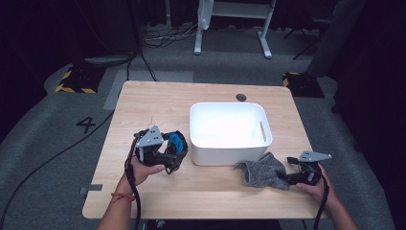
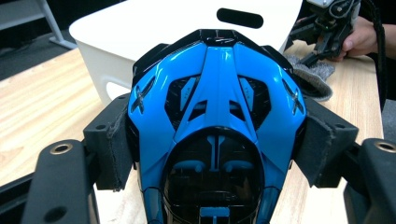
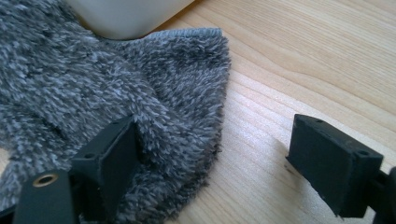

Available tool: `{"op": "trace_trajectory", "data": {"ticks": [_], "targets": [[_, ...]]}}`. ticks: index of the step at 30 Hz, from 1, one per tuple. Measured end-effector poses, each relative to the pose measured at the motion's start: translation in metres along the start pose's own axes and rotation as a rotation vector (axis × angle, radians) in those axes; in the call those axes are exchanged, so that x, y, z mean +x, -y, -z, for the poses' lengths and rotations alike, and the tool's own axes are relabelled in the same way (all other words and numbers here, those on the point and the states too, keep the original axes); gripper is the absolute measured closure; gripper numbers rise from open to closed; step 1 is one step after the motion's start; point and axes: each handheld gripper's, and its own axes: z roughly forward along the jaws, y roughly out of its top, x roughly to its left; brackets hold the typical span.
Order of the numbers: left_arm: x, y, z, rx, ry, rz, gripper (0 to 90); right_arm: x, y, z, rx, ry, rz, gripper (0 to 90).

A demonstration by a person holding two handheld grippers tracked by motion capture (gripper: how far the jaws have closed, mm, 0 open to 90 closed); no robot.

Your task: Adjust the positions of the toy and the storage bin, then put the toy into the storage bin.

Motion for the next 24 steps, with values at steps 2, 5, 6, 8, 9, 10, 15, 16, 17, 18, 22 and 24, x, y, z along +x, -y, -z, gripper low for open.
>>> {"op": "trace_trajectory", "data": {"ticks": [2,5,6,8,9,10,15,16,17,18,22,24], "targets": [[0.002,-0.004,0.002,-0.013,0.0,0.003,25.2,0.0,0.0,0.0,0.0,-0.002,0.0,16.7],[0.004,-0.009,0.003,-0.024,-0.001,0.004,25.2,0.0,0.0,0.0,0.001,-0.002,-0.001,16.7],[0.005,-0.01,0.003,-0.026,0.0,0.003,25.2,0.0,0.0,0.0,0.001,-0.001,-0.001,16.7],[0.005,-0.012,0.003,-0.028,-0.003,0.001,25.2,0.0,0.0,0.0,0.001,-0.001,-0.001,16.7],[0.005,-0.013,0.003,-0.033,-0.005,0.005,25.2,0.0,0.0,0.0,0.0,-0.001,-0.001,16.7],[0.005,-0.017,0.004,-0.044,-0.003,0.001,25.2,0.0,0.0,0.0,0.0,-0.001,-0.001,16.7],[0.004,-0.029,0.007,-0.053,0.007,-0.014,25.3,0.0,0.0,0.0,0.001,-0.001,-0.002,16.7],[0.004,-0.029,0.007,-0.053,0.007,-0.014,25.3,0.0,0.0,0.0,0.001,-0.002,-0.002,16.7],[0.004,-0.031,0.007,-0.052,0.003,-0.017,25.3,0.0,0.0,0.0,0.001,-0.002,-0.002,16.7],[0.005,-0.034,0.007,-0.05,-0.002,-0.021,25.3,0.0,0.0,0.0,0.001,-0.003,-0.002,16.7],[0.006,-0.046,0.011,-0.064,-0.004,-0.036,25.3,-0.001,0.0,0.0,0.002,-0.007,0.0,16.7],[0.007,-0.05,0.012,-0.072,-0.004,-0.041,25.3,-0.001,0.0,0.0,0.002,-0.007,-0.001,16.7]]}}
